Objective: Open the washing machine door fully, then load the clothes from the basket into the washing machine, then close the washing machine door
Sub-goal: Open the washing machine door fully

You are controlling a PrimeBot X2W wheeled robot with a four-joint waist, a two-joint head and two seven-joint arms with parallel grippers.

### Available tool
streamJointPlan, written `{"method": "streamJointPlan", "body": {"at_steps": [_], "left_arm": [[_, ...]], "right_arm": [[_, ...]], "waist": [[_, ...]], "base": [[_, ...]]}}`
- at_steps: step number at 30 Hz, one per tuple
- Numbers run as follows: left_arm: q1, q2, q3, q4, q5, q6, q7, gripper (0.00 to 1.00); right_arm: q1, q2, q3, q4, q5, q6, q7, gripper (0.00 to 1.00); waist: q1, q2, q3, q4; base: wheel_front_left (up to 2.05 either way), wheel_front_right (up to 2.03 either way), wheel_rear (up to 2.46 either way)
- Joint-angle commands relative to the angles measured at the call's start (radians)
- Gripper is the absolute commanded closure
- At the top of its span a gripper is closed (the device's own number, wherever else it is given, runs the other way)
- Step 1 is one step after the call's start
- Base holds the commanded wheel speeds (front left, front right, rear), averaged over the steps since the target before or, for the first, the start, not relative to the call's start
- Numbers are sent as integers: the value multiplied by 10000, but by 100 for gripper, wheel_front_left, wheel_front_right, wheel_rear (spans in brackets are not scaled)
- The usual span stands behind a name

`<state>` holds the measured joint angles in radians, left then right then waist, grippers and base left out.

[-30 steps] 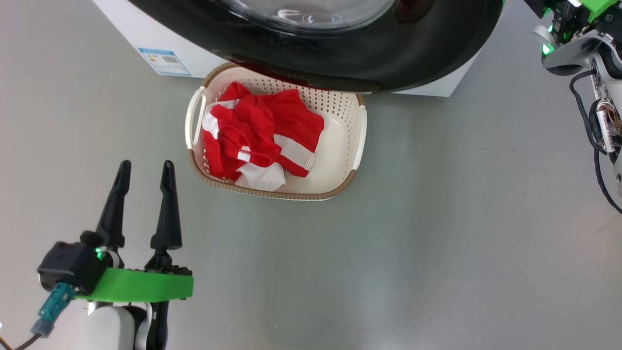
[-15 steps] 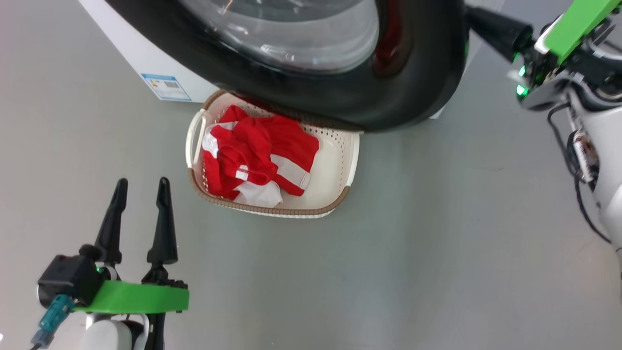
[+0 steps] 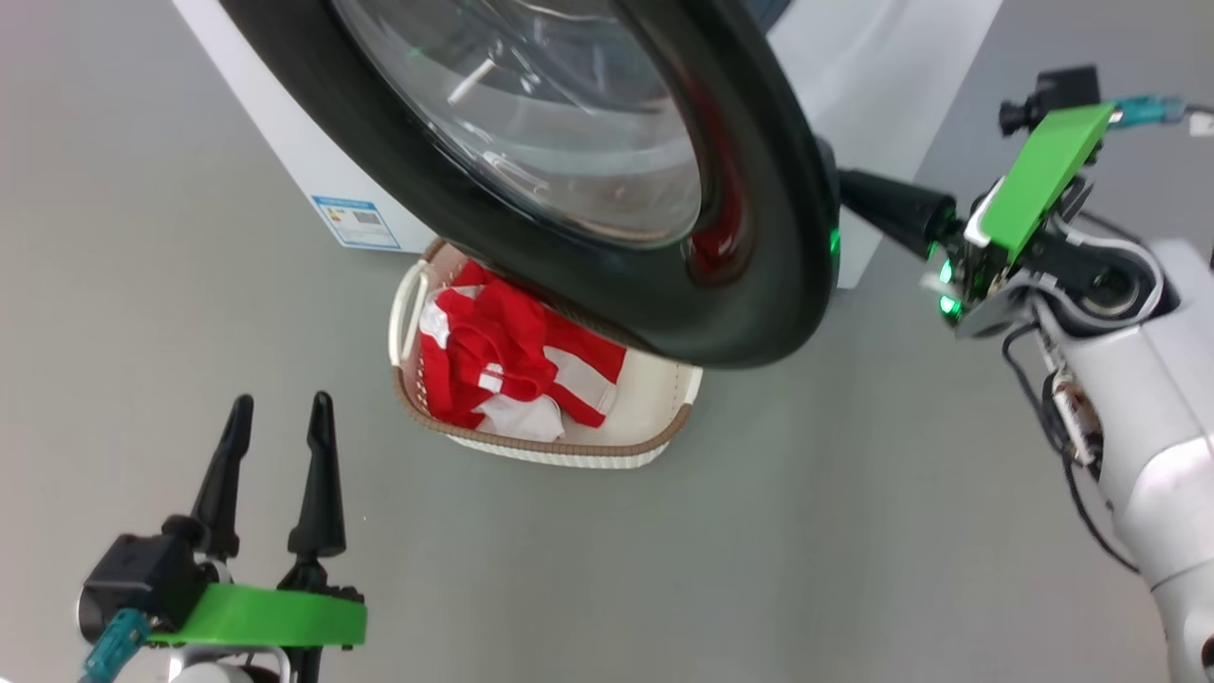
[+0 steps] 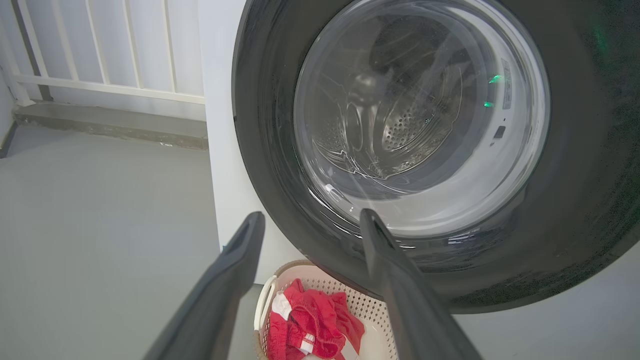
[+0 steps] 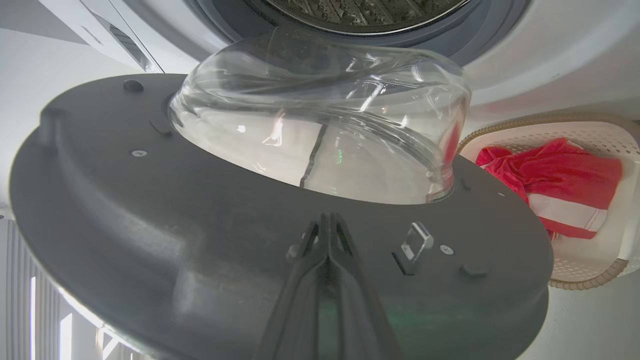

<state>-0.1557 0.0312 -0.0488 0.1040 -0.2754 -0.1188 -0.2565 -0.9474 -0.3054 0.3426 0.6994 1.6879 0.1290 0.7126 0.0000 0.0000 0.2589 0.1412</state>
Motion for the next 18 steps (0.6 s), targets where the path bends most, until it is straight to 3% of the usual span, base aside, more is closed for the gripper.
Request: {"method": "streamJointPlan", "body": {"at_steps": [1,18], "left_arm": [[70,191,369,-179,62,-32,-53,0],[492,190,462,-117,10,-26,-53,0]], "right_arm": [[267,250,141,-333,99,17,107,100],[1833,516,537,-1362,482,17,303,100]], "waist": [[0,0,-198,140],[0,0,-787,1077]], "base": [[0,0,0],[0,0,0]]}}
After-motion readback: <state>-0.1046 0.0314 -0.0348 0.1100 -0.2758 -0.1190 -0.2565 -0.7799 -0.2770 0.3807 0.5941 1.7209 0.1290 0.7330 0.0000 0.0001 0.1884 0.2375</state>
